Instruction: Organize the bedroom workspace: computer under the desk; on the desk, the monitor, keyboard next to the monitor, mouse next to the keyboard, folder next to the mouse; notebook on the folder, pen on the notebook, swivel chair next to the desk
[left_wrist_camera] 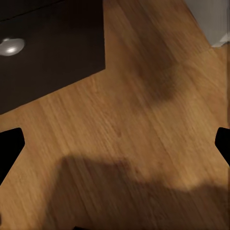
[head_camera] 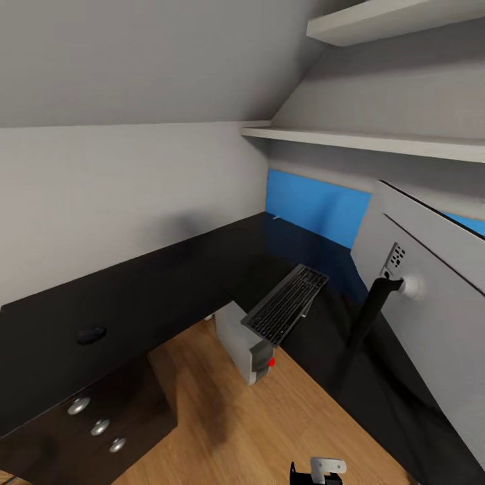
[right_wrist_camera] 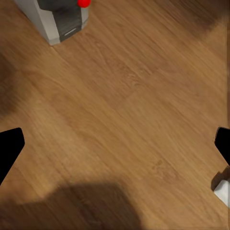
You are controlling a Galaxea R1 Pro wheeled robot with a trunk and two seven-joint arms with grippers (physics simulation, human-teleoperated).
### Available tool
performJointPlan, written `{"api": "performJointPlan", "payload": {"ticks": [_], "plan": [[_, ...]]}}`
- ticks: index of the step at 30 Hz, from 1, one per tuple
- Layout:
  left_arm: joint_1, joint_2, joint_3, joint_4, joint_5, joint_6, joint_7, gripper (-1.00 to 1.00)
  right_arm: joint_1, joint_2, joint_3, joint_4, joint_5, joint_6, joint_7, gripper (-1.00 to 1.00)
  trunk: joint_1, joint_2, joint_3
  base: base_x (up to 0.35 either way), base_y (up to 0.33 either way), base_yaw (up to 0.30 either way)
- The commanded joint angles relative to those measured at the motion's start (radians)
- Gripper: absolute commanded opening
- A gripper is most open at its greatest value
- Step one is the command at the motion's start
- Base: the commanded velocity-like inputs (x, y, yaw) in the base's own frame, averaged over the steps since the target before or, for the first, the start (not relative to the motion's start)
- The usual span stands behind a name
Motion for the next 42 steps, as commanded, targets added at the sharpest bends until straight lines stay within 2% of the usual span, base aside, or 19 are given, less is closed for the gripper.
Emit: {"api": "performJointPlan", "payload": {"ticks": [1,14,18,19,21,22,25,26,29,30,34,39,41,42], "plan": [[0.000,0.000,0.000,0.000,0.004,-0.003,0.000,1.00,-0.001,0.000,0.008,0.002,-0.005,-0.003,-0.005,1.00,0.000,-0.001,-0.001,0.000,0.000,-0.127],[0.000,-0.002,-0.001,-0.002,0.006,0.001,0.004,1.00,-0.001,-0.006,0.008,-0.001,-0.004,-0.005,-0.005,1.00,0.000,-0.001,-0.002,0.000,0.000,-0.026],[0.000,-0.022,-0.003,-0.058,0.005,0.026,0.007,1.00,-0.001,-0.009,0.008,-0.001,-0.002,-0.005,-0.004,1.00,0.000,-0.001,-0.002,0.000,0.000,-0.001],[0.000,-0.031,-0.003,-0.124,0.005,0.078,0.007,1.00,-0.001,-0.010,0.008,-0.001,-0.002,-0.005,-0.003,1.00,0.000,-0.001,-0.002,0.000,0.000,0.000],[0.000,-0.035,-0.003,-0.175,0.005,0.137,0.007,1.00,-0.001,-0.011,0.008,-0.001,-0.002,-0.005,-0.002,1.00,0.000,-0.001,-0.002,0.000,0.000,0.000],[0.000,-0.039,-0.003,-0.232,0.005,0.211,0.007,1.00,-0.001,-0.012,0.008,-0.001,-0.002,-0.005,0.000,1.00,0.000,-0.001,-0.002,0.000,0.000,0.000],[0.000,-0.044,-0.003,-0.325,0.006,0.337,0.007,1.00,-0.001,-0.015,0.008,-0.001,-0.002,-0.005,0.007,1.00,0.000,-0.001,-0.002,0.000,0.000,0.000],[0.000,-0.046,-0.003,-0.390,0.007,0.419,0.007,1.00,-0.001,-0.017,0.008,-0.001,-0.002,-0.005,0.015,1.00,0.000,-0.001,-0.002,0.000,0.000,0.000],[0.000,-0.047,-0.003,-0.483,0.009,0.525,0.008,1.00,-0.001,-0.019,0.008,-0.001,-0.003,-0.005,0.030,1.00,0.000,-0.001,-0.002,0.000,0.000,0.000],[0.000,-0.049,-0.003,-0.538,0.010,0.579,0.009,1.00,-0.001,-0.020,0.008,-0.001,-0.003,-0.005,0.039,1.00,0.000,-0.001,-0.002,0.000,0.000,0.000],[-0.001,-0.069,-0.003,-0.639,0.011,0.686,0.014,1.00,-0.001,-0.021,0.008,-0.001,-0.004,-0.005,0.049,1.00,0.000,-0.001,-0.002,0.000,0.000,0.000],[-0.036,-0.088,-0.002,-0.673,0.016,0.773,0.017,1.00,-0.001,-0.021,0.008,-0.001,-0.007,-0.005,0.052,1.00,0.000,-0.001,-0.002,0.000,0.000,0.000],[-0.061,-0.093,-0.003,-0.678,0.037,0.812,0.016,1.00,-0.001,-0.021,0.008,-0.001,-0.008,-0.005,0.052,1.00,0.000,-0.001,-0.002,0.000,0.000,0.000],[-0.079,-0.095,-0.003,-0.679,0.061,0.839,0.017,1.00,-0.001,-0.021,0.008,-0.001,-0.009,-0.005,0.052,1.00,0.000,-0.001,-0.002,0.000,0.000,0.000]]}}
